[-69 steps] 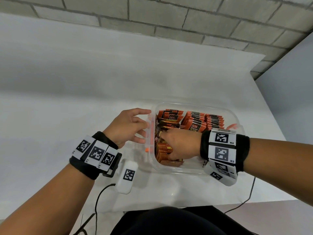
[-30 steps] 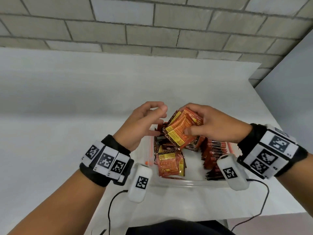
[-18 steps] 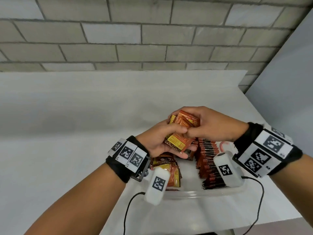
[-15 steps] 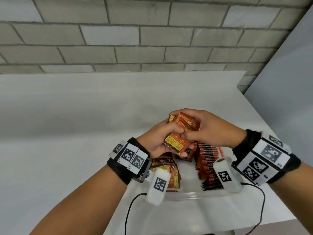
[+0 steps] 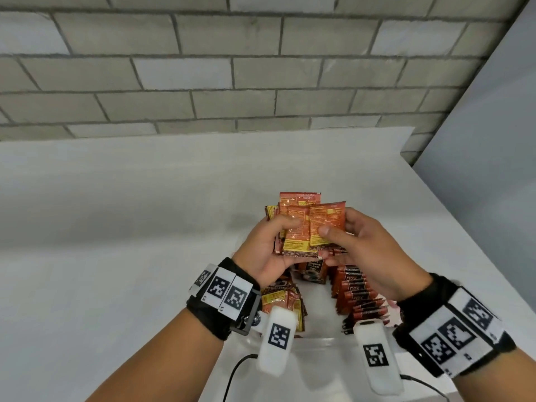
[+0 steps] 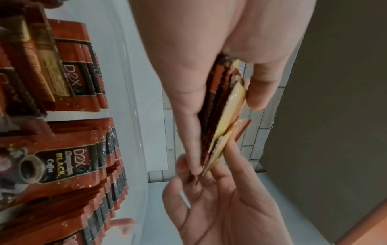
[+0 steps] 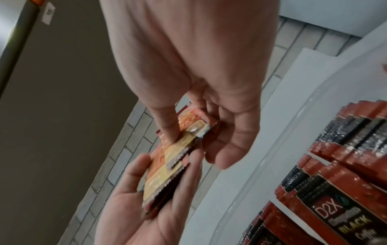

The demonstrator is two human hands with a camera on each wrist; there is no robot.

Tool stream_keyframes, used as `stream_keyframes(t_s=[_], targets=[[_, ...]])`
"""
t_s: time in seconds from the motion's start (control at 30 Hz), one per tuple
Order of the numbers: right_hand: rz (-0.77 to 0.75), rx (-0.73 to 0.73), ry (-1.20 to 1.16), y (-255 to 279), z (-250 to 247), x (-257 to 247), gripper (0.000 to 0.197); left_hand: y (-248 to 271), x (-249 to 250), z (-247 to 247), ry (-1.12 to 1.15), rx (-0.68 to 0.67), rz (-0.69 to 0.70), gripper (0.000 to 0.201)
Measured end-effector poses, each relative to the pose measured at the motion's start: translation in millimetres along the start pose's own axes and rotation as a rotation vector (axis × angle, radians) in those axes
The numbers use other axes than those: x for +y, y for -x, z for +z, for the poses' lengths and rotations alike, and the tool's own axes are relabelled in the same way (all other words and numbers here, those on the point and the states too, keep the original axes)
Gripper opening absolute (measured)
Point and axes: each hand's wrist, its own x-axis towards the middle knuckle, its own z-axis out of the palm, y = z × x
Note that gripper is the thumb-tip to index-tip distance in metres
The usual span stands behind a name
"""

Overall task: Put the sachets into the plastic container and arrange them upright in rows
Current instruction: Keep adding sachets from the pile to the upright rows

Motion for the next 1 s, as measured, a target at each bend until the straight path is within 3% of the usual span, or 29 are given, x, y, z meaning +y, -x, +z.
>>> stream_keyframes(t_s=[0.1,0.27,0.5,0.73,0.83,0.93,1.0], targets=[[0.024,0.033,-0.096,1.3,-6.0,3.5,0.026,1.3,-0.8,0.4,-0.020,0.025,0.002,0.032],[0.003,0.045,-0.063,3.7,-6.9,7.8,0.028,5.2,-4.6,6.3,-0.242,0.083,0.103,0.020],[-0.046,0.133,-0.143,2.6,-12.1,10.1,0.027,8.9,2.7,-0.9,-0.128,0.123,0.025,0.021],[0.005,0.011,-0.171,-2.4,-9.8,9.6,0.028,13.5,-3.8,-2.5,-0.381,0.075,0.108,0.034],[-0.008,0.011,-0.111,-5.7,-9.7,8.2,0.029,13.0,-1.5,-4.5,-0.333,0.081,0.063,0.024],[-0.018,0.048,-0.147,-8.6,-14.9,6.1,0.027,11.9,3.0,-9.2,-0.193,0.099,-0.022,0.029],[-0.015,0.050,-0.177,-9.0,-17.2,6.3,0.026,11.8,5.5,-10.5,-0.190,0.122,-0.001,0.024]])
